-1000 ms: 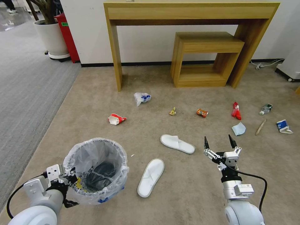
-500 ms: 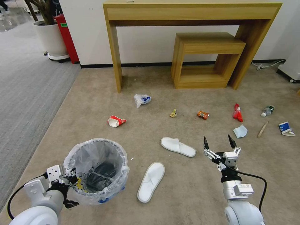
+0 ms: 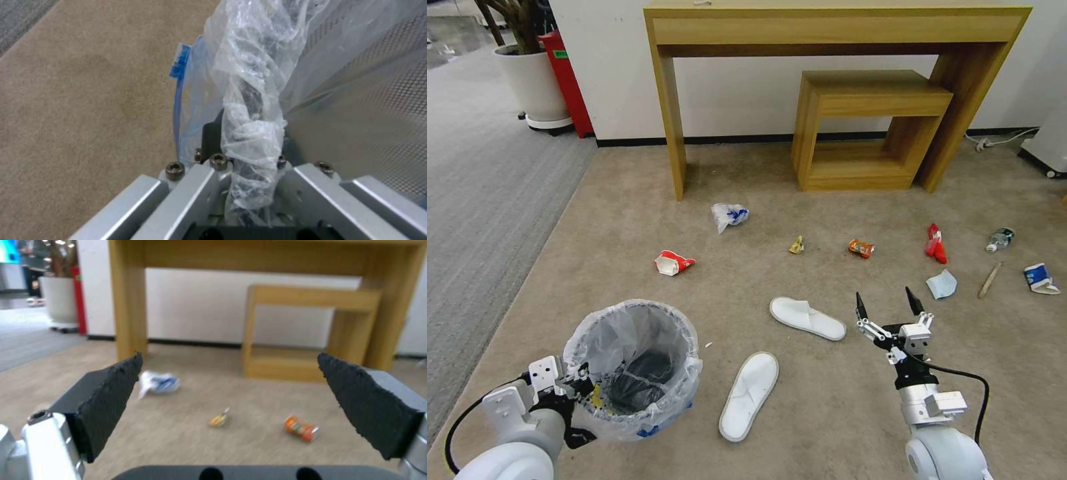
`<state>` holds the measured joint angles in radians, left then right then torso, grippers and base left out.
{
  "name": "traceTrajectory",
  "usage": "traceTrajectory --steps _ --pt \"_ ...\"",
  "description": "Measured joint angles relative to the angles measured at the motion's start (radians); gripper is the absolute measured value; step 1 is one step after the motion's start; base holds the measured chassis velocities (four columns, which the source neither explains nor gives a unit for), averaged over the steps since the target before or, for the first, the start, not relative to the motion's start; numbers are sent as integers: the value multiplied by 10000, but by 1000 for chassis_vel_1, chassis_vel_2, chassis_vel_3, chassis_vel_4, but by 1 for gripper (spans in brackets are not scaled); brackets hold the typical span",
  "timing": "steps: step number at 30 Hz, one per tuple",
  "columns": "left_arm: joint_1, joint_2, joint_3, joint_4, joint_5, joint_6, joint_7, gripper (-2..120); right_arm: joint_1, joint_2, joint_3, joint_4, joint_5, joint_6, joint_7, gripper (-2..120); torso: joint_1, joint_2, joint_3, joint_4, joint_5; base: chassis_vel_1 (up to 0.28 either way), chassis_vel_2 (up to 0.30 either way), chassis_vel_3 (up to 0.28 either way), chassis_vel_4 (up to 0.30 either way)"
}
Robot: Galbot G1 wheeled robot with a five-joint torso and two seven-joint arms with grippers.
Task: Pick up the trash bin and place the garbage on the floor into it.
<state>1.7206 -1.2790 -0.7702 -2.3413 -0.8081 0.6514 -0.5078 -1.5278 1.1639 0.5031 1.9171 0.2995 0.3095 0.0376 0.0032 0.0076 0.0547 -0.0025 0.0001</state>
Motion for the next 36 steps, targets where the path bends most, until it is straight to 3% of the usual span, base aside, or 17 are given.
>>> traceTrajectory --steps 8,10,23,28,36 --pt "2 -228 24 75 136 -60 78 0 268 -1581 -1092 -177 2373 -765 38 100 0 0 0 0 0 0 0 0 0" --pt "12 -251 25 92 157 -64 86 0 289 -1641 -1211 -163 2599 -943 242 100 0 0 0 0 0 0 0 0 0" --pt "-59 -586 106 407 404 -127 157 0 1532 -1739 -3926 -516 4634 -3095 3987 100 0 0 0 0 0 0 0 0 0" --pt "-31 -668 93 490 502 -141 162 0 1974 -1954 -4447 -522 5226 -3472 4328 100 0 0 0 0 0 0 0 0 0" --pt "-74 -971 122 675 771 -203 215 0 3245 -3305 -5063 -56 6460 -4362 4460 100 1 0 0 1 -2 0 0 0 0"
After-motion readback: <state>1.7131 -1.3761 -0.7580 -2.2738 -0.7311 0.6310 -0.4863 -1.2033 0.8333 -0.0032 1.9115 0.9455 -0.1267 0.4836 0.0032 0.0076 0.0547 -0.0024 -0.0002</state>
